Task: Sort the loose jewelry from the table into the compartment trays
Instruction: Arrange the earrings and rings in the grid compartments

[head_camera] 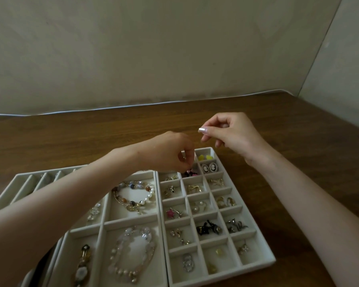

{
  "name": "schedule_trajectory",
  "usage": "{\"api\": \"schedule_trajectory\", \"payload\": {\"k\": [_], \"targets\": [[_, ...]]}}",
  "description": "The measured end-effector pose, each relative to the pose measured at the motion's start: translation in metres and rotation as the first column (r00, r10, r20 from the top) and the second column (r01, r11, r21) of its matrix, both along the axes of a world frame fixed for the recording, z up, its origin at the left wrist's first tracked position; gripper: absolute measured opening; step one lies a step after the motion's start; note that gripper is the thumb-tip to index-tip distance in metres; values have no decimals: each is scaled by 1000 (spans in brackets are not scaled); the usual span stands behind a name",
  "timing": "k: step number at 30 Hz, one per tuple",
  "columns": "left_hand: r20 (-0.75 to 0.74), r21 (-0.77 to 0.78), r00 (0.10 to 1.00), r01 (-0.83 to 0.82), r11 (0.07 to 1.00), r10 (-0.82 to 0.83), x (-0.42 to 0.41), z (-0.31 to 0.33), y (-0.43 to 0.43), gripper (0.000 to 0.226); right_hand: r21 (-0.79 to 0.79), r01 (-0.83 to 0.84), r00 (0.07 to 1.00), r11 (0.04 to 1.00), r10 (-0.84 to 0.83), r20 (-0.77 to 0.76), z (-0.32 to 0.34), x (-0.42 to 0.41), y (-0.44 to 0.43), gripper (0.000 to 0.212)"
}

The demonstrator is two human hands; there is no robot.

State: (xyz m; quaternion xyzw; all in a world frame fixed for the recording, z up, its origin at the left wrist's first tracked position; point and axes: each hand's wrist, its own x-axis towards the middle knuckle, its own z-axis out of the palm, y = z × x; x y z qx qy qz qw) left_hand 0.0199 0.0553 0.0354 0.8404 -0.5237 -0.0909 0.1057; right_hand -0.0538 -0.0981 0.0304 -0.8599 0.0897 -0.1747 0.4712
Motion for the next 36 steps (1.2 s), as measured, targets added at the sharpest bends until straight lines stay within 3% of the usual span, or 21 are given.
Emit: {"api": "schedule_trajectory", "payload": {"k": [19,23,27,36], "targets": [[-13,21,1000,12,1000,-12,-3,-2,2,10,-3,-12,1000,1000,12,17,0,0,1,8],[132,2,986,100,995,-100,-7,-4,4,4,2,-14,1000,1000,14,23,-2,0,0,8],[344,18,931,120,993,-119,-10,-4,6,13,2,-12,1000,1000,12,29,-1,0,0,7],[491,91,867,45,995,-84,-16,-7,0,14,-16,-20,999,1000,20,28,-1,1,0,6]]}}
